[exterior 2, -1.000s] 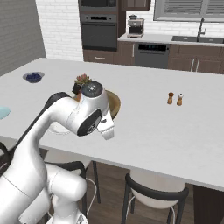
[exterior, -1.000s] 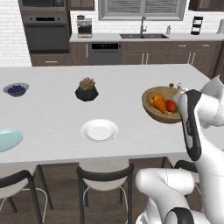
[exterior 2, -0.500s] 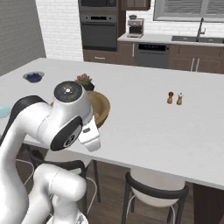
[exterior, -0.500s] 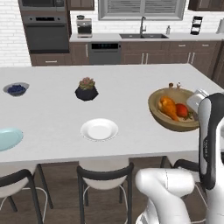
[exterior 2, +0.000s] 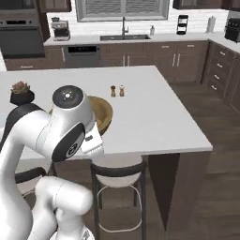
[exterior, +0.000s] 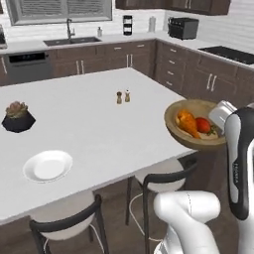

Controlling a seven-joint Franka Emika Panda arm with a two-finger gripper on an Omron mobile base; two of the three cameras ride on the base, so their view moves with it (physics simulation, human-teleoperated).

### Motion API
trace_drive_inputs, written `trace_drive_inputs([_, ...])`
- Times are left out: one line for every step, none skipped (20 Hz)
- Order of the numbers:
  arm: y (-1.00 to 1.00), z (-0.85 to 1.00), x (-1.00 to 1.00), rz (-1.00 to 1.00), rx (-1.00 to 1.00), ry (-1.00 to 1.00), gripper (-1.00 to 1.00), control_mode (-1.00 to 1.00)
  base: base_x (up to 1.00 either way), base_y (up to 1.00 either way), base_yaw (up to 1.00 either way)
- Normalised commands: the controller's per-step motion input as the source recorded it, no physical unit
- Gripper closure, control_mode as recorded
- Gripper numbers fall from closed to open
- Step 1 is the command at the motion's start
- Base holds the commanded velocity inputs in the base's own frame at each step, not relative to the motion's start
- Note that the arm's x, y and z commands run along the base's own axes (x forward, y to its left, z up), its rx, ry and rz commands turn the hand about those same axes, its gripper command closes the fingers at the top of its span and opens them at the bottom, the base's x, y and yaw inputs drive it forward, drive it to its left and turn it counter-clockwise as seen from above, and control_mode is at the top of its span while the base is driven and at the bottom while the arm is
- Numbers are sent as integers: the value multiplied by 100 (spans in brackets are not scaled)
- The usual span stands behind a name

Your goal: Pick the chicken drumstick and tomato from their plates and place them in the bowl. Then put the bowl in the fridge.

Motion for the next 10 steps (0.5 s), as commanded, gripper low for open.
trace_drive_inputs([0,0,0,0,0,0,100,100,0,0,-100])
trace_drive_inputs([0,0,0,0,0,0,100,100,0,0,-100])
trace_drive_inputs([0,0,0,0,0,0,100,100,0,0,-100])
trace_drive_inputs([0,0,0,0,0,0,100,100,0,0,-100])
trace_drive_inputs([0,0,0,0,0,0,100,100,0,0,-100])
trace_drive_inputs([0,0,0,0,0,0,100,100,0,0,-100])
trace_drive_inputs([0,0,0,0,0,0,100,100,0,0,-100])
trace_drive_inputs([0,0,0,0,0,0,100,100,0,0,-100])
trace_drive_inputs([0,0,0,0,0,0,100,100,0,0,-100])
trace_drive_inputs([0,0,0,0,0,0,100,100,0,0,-100])
